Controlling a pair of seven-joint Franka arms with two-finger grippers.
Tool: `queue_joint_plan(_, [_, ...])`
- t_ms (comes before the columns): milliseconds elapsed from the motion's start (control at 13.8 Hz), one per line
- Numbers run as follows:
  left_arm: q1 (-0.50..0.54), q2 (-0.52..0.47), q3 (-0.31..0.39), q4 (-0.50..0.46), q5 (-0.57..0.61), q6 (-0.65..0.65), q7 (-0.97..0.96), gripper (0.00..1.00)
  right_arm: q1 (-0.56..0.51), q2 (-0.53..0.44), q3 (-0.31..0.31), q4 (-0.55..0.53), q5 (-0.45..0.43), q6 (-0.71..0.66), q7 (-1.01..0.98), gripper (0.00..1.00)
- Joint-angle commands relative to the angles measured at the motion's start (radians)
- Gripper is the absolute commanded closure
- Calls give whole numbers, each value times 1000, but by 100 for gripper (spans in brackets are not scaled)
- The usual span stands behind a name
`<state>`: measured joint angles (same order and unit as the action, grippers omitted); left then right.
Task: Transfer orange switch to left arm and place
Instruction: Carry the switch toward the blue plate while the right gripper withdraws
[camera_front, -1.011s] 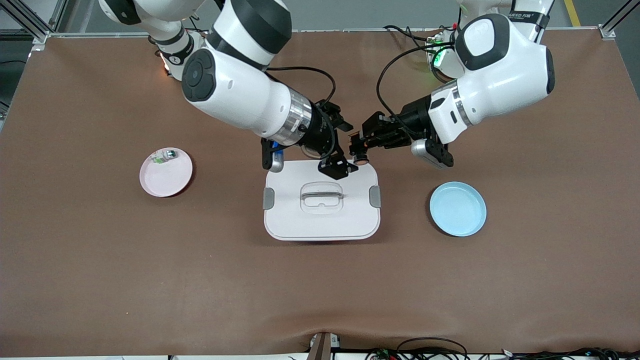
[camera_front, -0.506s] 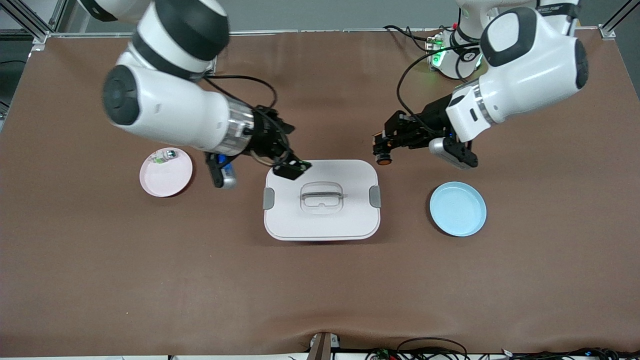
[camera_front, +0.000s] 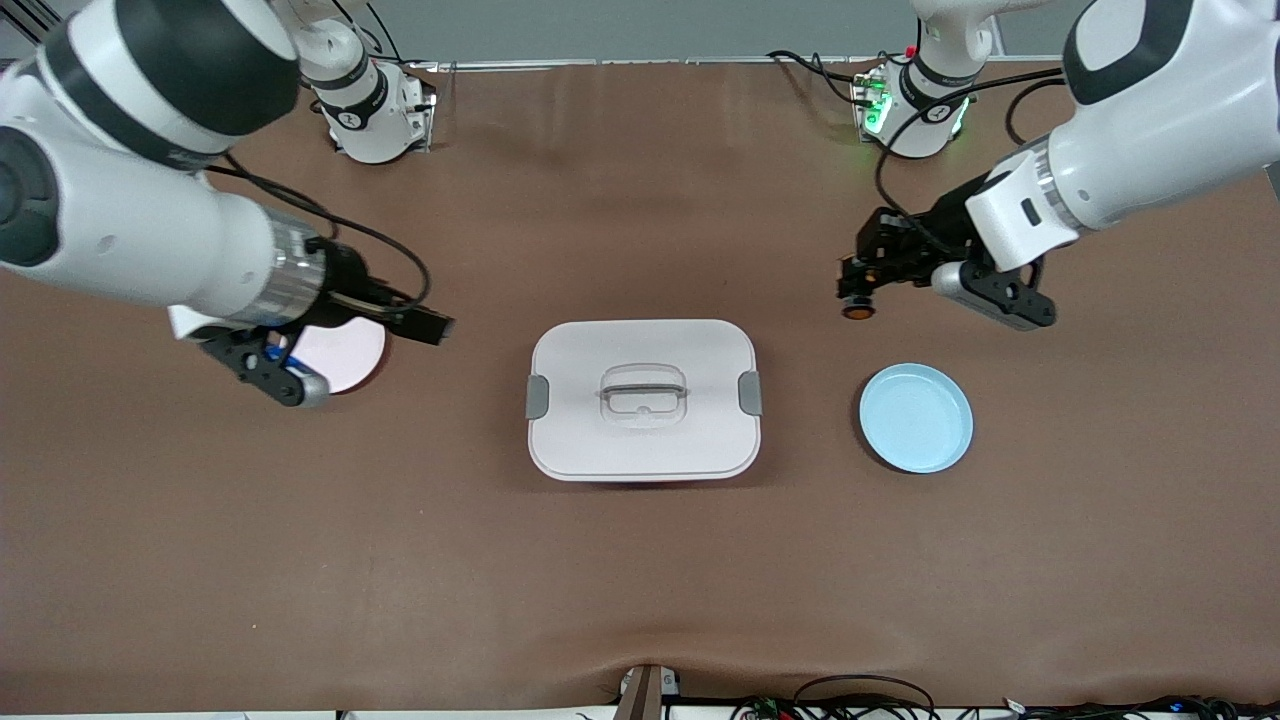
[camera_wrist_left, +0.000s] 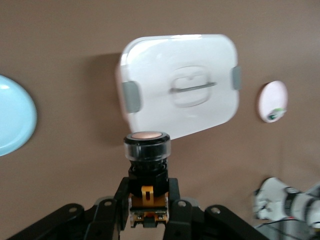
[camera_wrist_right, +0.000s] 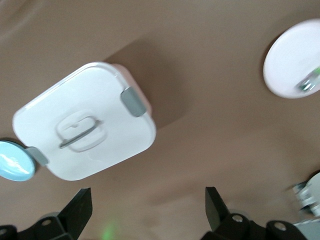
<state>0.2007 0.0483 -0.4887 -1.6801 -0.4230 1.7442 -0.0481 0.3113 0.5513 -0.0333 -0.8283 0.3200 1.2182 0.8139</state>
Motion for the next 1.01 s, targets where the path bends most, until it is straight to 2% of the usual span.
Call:
queue_joint_plan(0, [8,-7,-4,62,166,-103,7,90,-41,-16,12,-8,-105,-46,-212,0])
queue_joint_plan(144, [9,-7,-1,65,245,-121,-19,91,-75,-17,12,-8,-197,-72,-416,0])
queue_joint_plan(289, [37,10,-4,65,285,-130,-79,96,-135,-17,12,-9,-206,-97,-522,0])
queue_joint_plan(433, [45,50,-1,66,290,-121,-101,96,-193,-17,10,-9,-213,-112,-619,0])
queue_joint_plan(578, [55,82,19,66,296,-95,-110,97,-228,-17,12,-11,-261,-120,-688,0])
queue_joint_plan(722, [63,111,21,62,386,-46,-134,96,-239,-16,12,-12,-321,-120,-746,0])
queue_joint_plan(794, [59,132,19,62,438,-26,-178,96,-239,-16,10,-14,-329,-123,-748,0])
queue_joint_plan(939, [57,182,18,59,463,26,-219,96,-242,-13,6,-15,-331,-124,-746,0])
